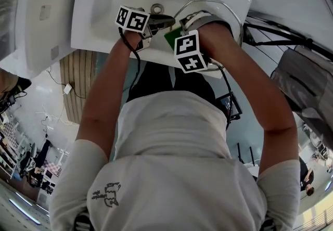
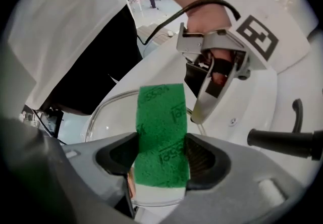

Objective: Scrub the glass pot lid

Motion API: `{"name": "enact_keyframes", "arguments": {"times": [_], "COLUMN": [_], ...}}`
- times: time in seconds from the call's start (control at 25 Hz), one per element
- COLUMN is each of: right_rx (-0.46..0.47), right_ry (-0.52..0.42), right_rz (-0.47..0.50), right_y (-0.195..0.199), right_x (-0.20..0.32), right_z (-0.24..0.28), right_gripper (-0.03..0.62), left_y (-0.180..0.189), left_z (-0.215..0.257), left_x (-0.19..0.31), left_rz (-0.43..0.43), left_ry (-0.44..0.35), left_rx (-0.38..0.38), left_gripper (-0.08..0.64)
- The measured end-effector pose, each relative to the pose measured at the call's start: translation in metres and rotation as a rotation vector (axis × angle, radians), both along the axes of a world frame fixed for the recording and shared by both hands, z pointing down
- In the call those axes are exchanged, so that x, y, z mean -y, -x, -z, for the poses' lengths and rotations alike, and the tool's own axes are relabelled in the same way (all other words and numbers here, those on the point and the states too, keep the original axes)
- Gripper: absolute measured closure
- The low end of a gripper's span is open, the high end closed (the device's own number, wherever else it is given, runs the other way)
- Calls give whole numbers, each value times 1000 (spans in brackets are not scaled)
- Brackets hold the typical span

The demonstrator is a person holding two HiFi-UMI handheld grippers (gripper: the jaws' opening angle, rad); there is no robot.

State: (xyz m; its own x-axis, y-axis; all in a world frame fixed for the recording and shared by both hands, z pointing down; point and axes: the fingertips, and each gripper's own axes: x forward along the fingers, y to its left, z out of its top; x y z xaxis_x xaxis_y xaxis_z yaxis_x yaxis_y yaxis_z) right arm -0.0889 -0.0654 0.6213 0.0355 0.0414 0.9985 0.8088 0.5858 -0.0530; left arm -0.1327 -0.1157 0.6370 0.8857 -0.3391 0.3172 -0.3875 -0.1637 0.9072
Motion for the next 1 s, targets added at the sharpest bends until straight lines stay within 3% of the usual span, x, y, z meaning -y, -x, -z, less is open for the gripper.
{"name": "enact_keyframes", "arguments": {"times": [0.52, 0.84, 1.0], "right_rx": [24, 38, 67], "right_ry": [22, 178, 193], "right_rz": [19, -83, -153], "right_y": [9, 6, 10], "right_x": [-51, -106, -112], "right_z": [-5, -6, -1], "right_gripper": [307, 305, 304], "left_y": [2, 1, 1], "left_z": [0, 1, 4], "left_x": [-2, -2, -1], "left_rz": [1, 8, 3], "left_ry": [4, 1, -5], "left_rx": [-2, 0, 19], "left_gripper": [505, 505, 502]}}
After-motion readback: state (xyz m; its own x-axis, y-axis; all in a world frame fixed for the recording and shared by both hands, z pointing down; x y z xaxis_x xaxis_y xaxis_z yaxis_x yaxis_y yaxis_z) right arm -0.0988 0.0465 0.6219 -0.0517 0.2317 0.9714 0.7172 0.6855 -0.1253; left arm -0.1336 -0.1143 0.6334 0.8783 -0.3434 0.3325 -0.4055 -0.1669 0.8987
